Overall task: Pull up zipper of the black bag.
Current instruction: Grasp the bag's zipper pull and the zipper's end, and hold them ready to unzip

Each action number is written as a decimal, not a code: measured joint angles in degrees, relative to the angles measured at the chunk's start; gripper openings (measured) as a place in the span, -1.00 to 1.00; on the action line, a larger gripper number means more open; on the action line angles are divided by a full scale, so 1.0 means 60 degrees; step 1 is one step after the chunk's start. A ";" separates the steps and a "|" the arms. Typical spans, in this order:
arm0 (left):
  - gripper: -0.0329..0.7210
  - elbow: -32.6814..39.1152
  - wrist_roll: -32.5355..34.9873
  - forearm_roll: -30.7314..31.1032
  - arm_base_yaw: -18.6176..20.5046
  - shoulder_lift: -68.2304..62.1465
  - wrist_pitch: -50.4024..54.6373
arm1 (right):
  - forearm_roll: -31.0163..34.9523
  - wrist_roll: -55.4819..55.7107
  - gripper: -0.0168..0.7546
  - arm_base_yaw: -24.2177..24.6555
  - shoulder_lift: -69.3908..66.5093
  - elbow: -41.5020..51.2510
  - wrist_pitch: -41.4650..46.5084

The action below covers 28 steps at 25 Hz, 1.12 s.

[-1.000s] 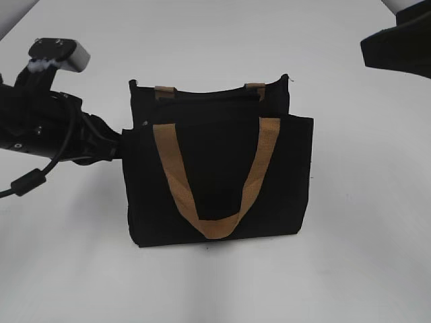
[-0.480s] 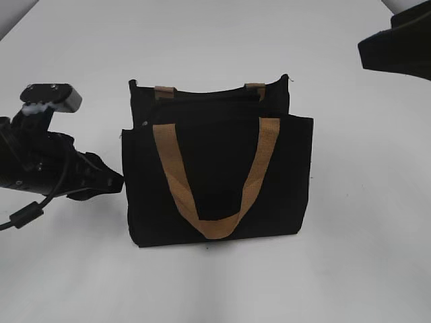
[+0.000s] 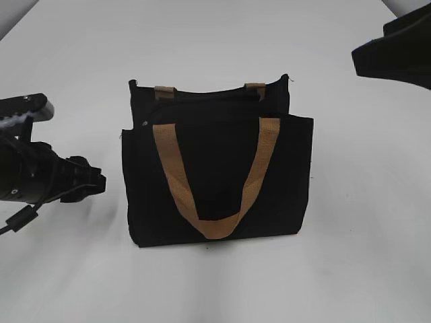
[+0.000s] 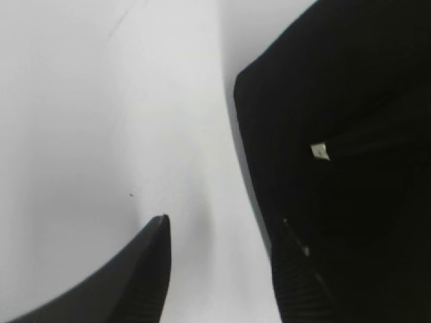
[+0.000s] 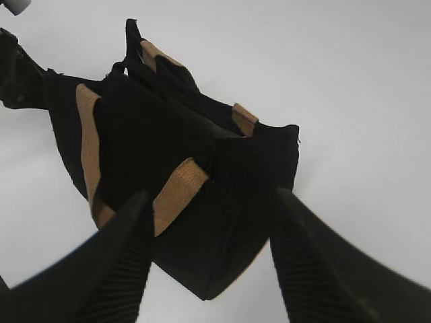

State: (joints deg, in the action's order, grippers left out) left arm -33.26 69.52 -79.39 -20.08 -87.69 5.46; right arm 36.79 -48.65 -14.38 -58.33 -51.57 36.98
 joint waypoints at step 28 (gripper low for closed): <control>-0.07 0.0557 -0.0990 -0.1376 0.3155 0.0687 0.5207 | -0.0009 -0.0058 0.17 0.0000 -0.0010 0.0000 0.0000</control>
State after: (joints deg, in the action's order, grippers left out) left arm -29.92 63.58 -87.65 -1.15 -83.57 36.70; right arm 36.74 -48.99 -14.38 -58.39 -51.57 36.98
